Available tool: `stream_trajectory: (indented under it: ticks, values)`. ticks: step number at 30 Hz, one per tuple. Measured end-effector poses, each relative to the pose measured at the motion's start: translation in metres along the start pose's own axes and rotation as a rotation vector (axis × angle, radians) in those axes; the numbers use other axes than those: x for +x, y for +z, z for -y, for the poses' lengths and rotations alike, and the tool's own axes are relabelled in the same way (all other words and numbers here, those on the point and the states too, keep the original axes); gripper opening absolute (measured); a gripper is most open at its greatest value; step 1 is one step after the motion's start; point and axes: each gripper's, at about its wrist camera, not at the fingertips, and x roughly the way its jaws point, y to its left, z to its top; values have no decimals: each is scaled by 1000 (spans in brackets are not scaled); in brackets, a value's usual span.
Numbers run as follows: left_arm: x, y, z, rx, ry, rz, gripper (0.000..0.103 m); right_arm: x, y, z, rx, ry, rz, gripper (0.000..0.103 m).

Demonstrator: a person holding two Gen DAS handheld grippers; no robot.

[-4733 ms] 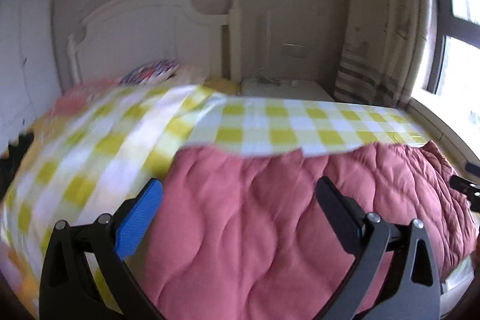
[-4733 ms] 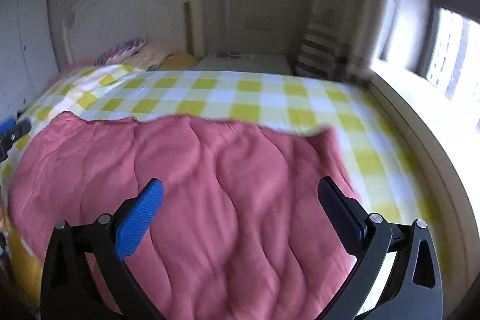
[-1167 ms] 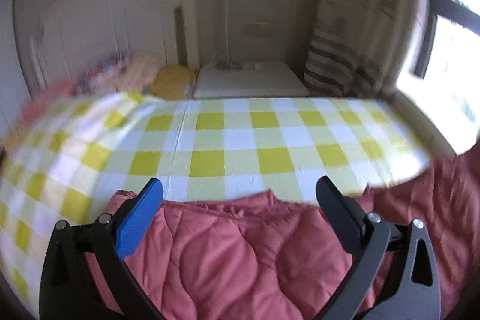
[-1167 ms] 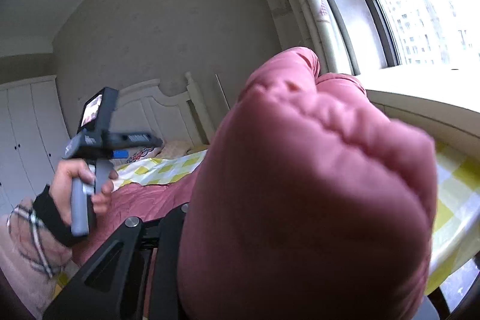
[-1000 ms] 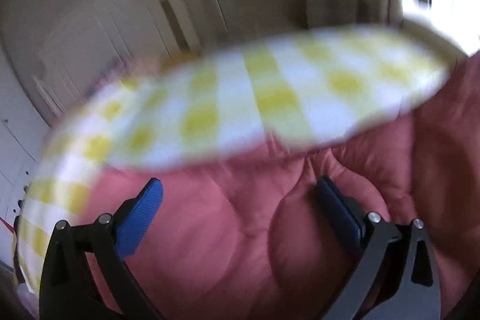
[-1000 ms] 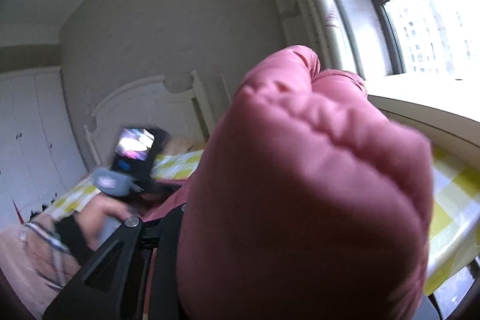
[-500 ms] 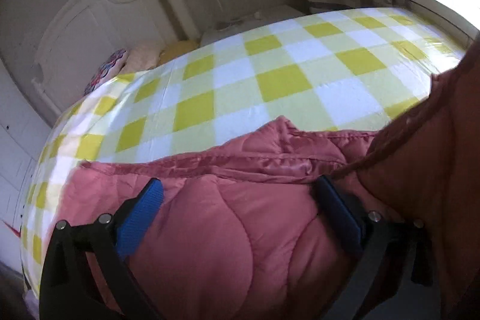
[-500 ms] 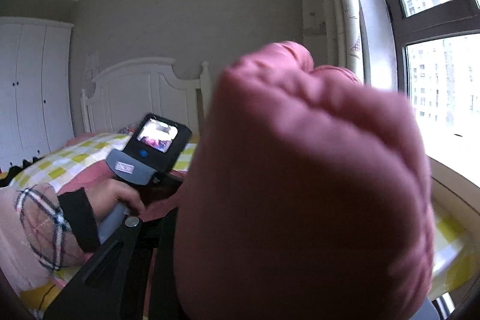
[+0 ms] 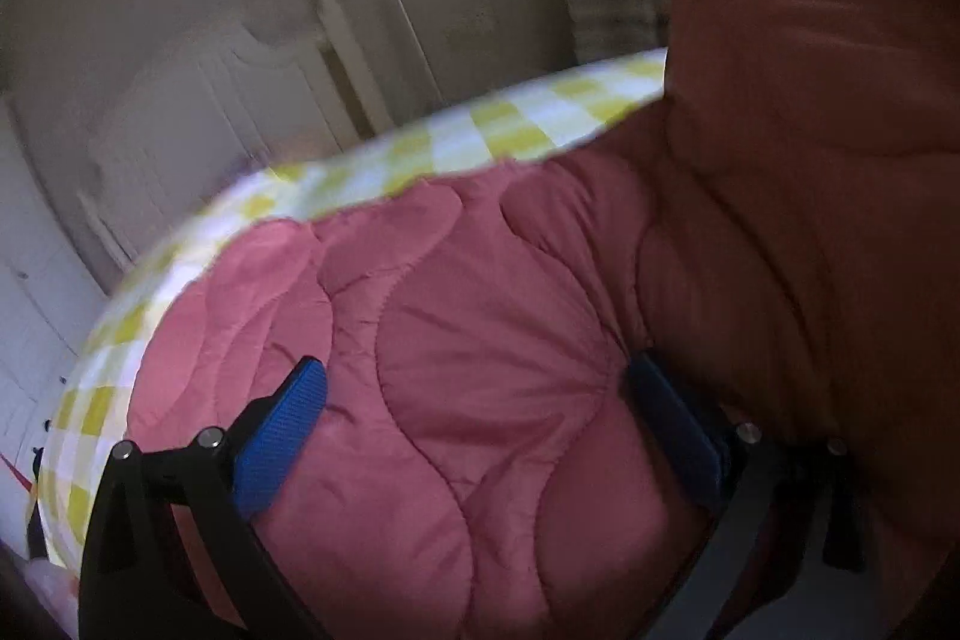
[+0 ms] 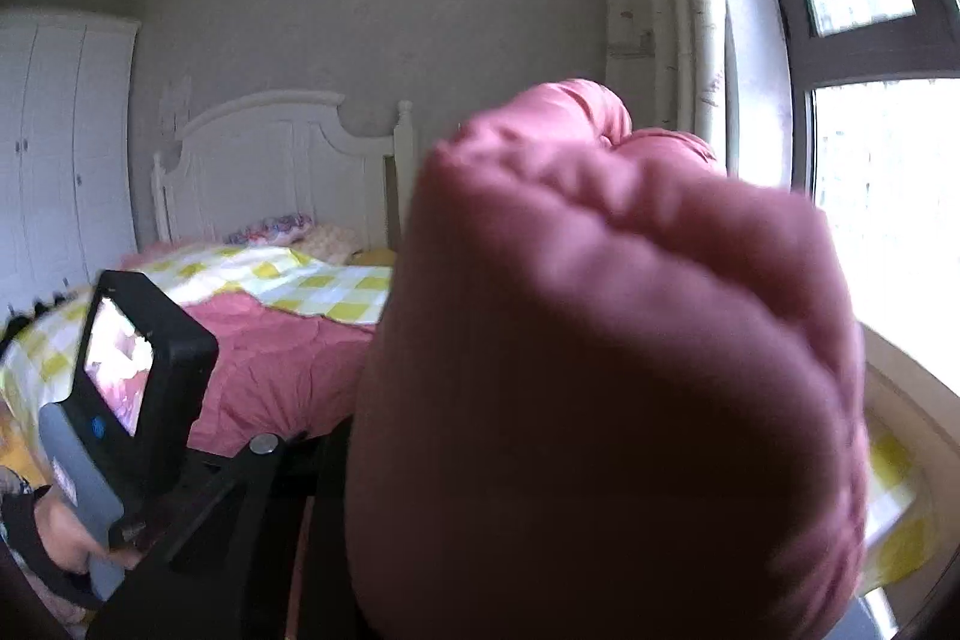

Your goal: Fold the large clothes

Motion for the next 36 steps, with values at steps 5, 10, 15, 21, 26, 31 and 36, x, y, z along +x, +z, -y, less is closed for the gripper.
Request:
stream_trajectory:
  ticks: [5,10,15,21,26,31,36]
  values:
    - [-32,14,-24,-61,-64,40,101,2,11,-9,-70,-20,-5,33]
    - [-22,-9,-4,40,-127,-37,101,13,26,-32,-116,-7,-8,33]
    - [-53,-10,-71,-106,-149,95,97,14,39,-81,-280,-50,26,33]
    - [-24,-36,-217,-487,82,16,96,27,55,-114,-325,-76,38,33]
    - [33,-59,-231,-551,-94,-151,84,51,54,-177,-427,-64,65,34]
    - [39,-68,-230,-570,-147,-145,84,95,17,-248,-630,28,1,34]
    - [17,-84,-272,-638,-126,-102,85,112,-37,-267,-778,61,-11,35]
